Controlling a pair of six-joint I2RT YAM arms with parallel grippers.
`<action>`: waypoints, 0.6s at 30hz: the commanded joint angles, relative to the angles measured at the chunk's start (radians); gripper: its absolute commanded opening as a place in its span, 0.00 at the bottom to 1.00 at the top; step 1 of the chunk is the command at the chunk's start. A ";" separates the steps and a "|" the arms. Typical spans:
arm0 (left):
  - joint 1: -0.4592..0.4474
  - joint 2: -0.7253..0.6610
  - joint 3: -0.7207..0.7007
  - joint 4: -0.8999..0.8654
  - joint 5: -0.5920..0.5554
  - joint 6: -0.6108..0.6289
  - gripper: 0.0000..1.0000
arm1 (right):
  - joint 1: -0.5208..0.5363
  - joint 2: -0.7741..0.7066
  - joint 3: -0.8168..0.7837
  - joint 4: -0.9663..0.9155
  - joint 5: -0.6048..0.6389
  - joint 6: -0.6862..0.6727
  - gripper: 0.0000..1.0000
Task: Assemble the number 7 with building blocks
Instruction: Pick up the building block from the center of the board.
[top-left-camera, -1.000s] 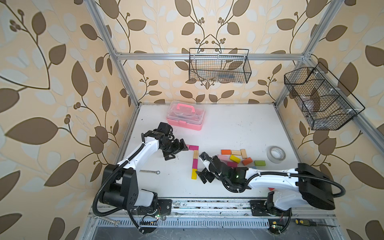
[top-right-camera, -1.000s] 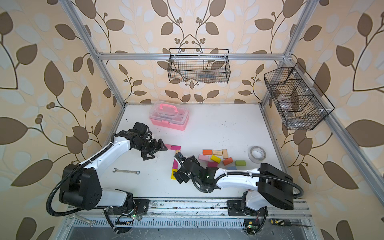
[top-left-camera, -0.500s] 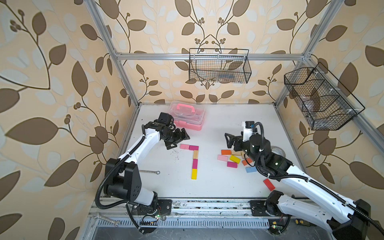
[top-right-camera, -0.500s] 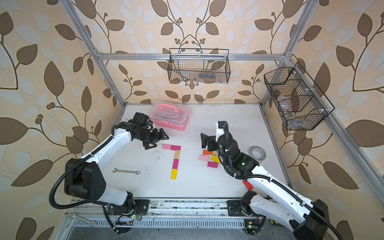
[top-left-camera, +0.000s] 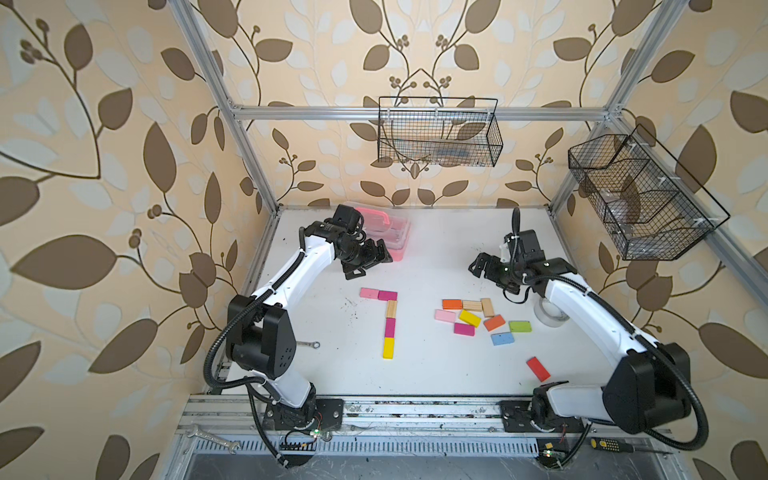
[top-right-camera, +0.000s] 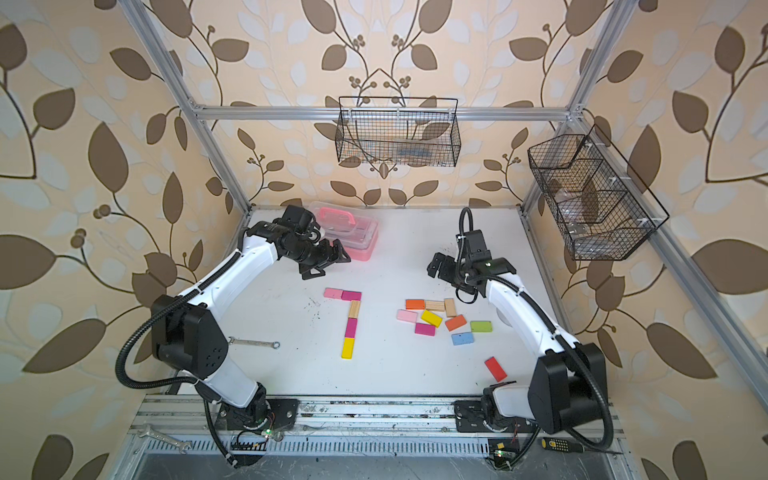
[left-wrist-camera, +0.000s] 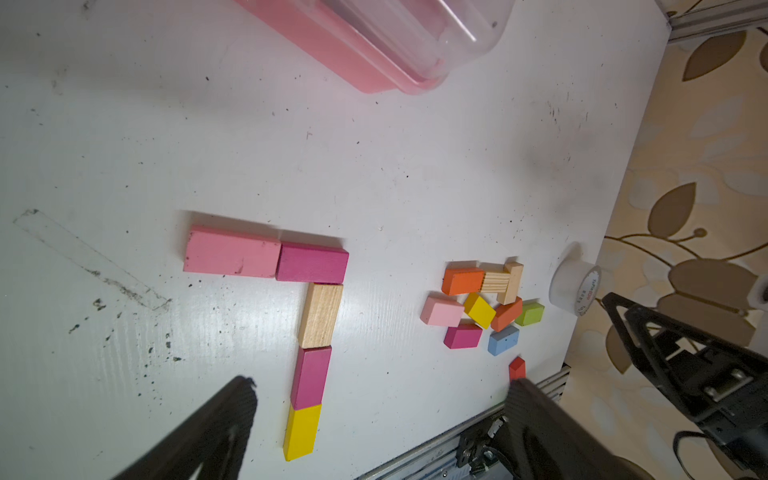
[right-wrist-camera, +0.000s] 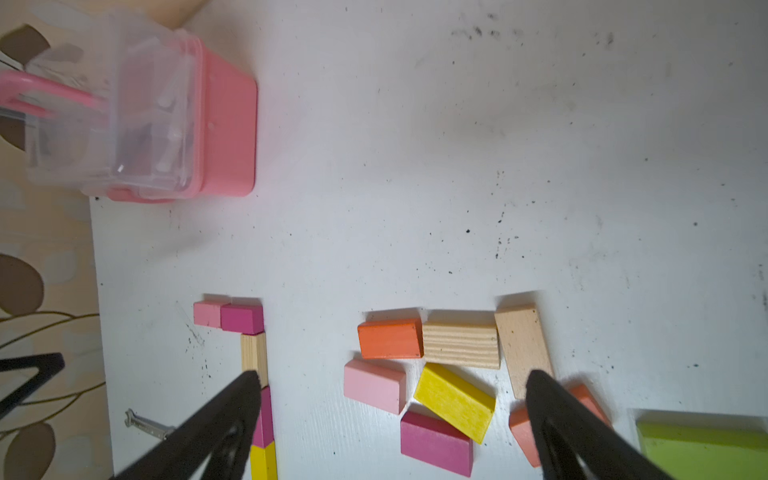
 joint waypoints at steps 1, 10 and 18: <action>-0.022 0.039 0.070 -0.059 -0.013 0.021 0.97 | 0.009 0.092 0.084 -0.175 -0.057 -0.072 1.00; -0.025 0.117 0.108 -0.057 0.029 0.084 0.97 | 0.125 0.268 0.224 -0.295 0.033 -0.038 1.00; -0.025 0.109 0.010 0.008 0.076 0.035 0.97 | 0.215 0.404 0.321 -0.386 0.034 -0.039 1.00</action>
